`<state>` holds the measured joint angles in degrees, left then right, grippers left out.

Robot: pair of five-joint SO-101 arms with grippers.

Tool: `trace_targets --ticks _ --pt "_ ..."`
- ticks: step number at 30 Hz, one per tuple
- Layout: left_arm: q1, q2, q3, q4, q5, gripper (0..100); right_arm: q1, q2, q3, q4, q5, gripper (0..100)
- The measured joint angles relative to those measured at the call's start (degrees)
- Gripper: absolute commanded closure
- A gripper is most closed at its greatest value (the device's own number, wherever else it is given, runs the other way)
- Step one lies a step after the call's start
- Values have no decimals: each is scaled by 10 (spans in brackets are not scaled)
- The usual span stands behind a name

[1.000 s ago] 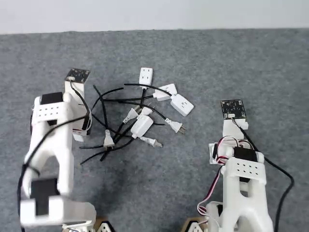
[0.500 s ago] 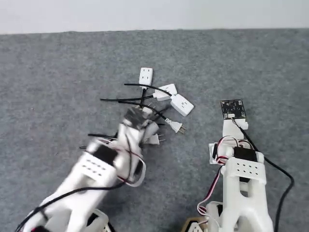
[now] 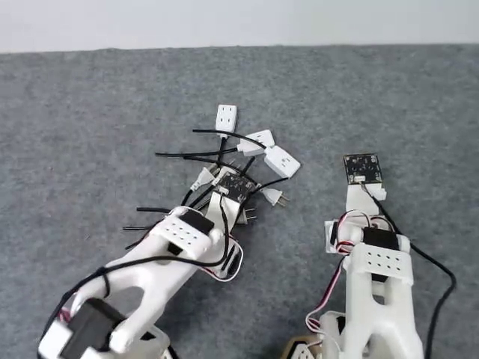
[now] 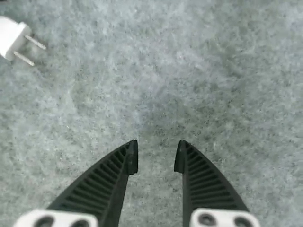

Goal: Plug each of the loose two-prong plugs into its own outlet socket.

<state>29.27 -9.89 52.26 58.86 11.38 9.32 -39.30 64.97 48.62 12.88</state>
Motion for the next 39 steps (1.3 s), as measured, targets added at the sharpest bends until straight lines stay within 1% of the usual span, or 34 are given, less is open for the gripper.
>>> trace_targets --ticks 4,10,12,15,17,20,26,29,32,39 --pt "0 -73 18 17 -16 779 -1 0 4 -6 0 863" --pt "-7 -255 24 103 -25 783 -1 1 4 -6 0 862" --pt "-29 -313 24 127 -42 831 -1 1 4 -6 0 863" --pt "-77 -360 24 137 -78 995 -1 1 4 -6 0 864" --pt "-100 -359 24 137 -94 973 -1 1 4 -6 0 864" --pt "-116 -327 43 112 -96 989 -1 1 4 -6 0 864" --pt "-116 -187 57 -2 -98 988 -1 1 4 -6 0 865" --pt "-108 -118 57 -34 -96 988 -1 1 4 -6 0 865" --pt "-71 -97 57 -41 -100 988 -1 1 4 -6 0 865" --pt "54 -98 77 -46 -101 988 -1 1 4 -6 0 865"
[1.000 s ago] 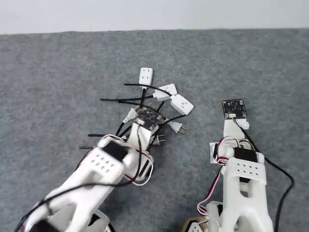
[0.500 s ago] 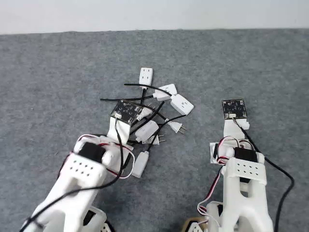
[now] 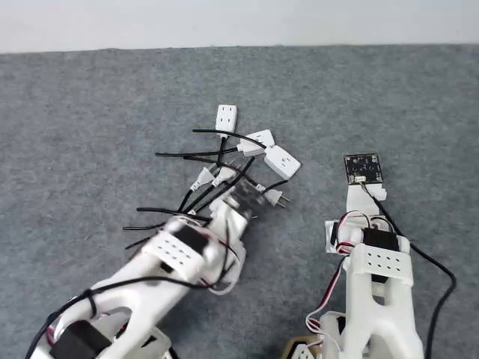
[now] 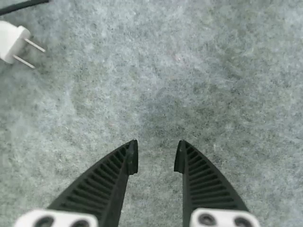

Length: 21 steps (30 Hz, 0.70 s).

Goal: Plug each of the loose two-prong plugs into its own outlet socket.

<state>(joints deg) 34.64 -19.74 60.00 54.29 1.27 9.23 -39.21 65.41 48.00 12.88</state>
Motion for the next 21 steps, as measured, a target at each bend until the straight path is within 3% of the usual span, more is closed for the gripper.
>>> trace_targets --ticks 7,21 --pt "40 -7 4 -3 31 987 0 0 0 0 0 865" --pt "10 -142 3 -4 61 985 0 0 0 0 0 865"
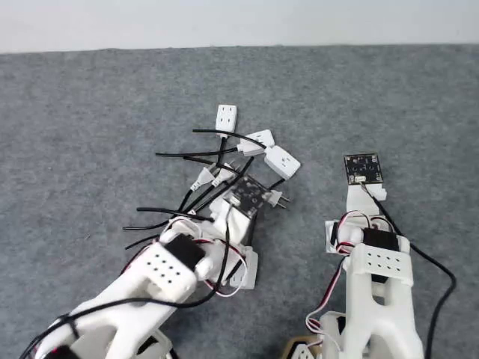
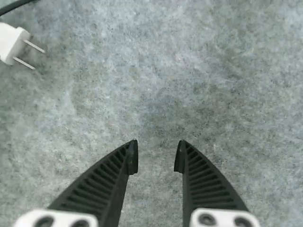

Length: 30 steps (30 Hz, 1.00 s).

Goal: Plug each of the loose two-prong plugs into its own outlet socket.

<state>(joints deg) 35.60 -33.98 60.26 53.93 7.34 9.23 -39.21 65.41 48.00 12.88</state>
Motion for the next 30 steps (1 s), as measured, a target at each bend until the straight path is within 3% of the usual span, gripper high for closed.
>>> trace_targets --ticks 8,21,30 --pt "63 -40 55 -1 33 985 0 0 0 0 0 865" --pt "120 47 58 -63 37 985 0 0 0 0 0 865" --pt "128 47 58 -63 37 985 0 0 0 0 0 865"
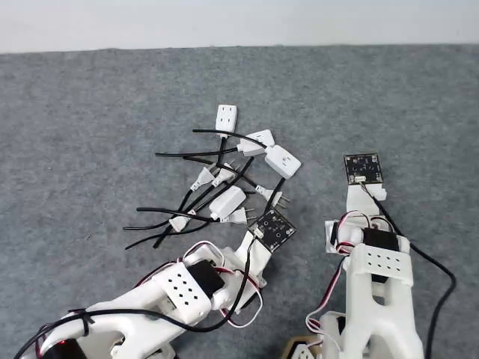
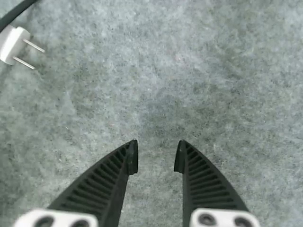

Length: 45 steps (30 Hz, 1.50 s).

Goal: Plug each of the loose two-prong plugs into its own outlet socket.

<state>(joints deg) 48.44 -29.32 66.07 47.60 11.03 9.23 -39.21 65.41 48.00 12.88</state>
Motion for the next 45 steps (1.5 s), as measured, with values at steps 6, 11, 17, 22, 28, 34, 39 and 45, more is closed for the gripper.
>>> trace_targets --ticks 6,11,17,22,28,34,39,45 --pt "-28 1 -33 23 0 985 0 0 0 0 0 865" --pt "-134 1 -115 109 0 985 0 0 0 0 0 865" --pt "-285 1 -139 143 -15 984 1 0 -35 3 53 863" --pt "-437 1 -122 109 -54 984 -52 0 -127 89 163 862" --pt "-610 1 -76 45 -113 984 -164 0 -209 165 287 862" --pt "-685 1 -11 -7 -199 984 -299 41 -218 201 400 862" --pt "-708 -35 16 -25 -239 955 -371 127 -222 163 437 861" --pt "-720 -148 95 -39 -263 840 -400 269 -321 144 464 795"
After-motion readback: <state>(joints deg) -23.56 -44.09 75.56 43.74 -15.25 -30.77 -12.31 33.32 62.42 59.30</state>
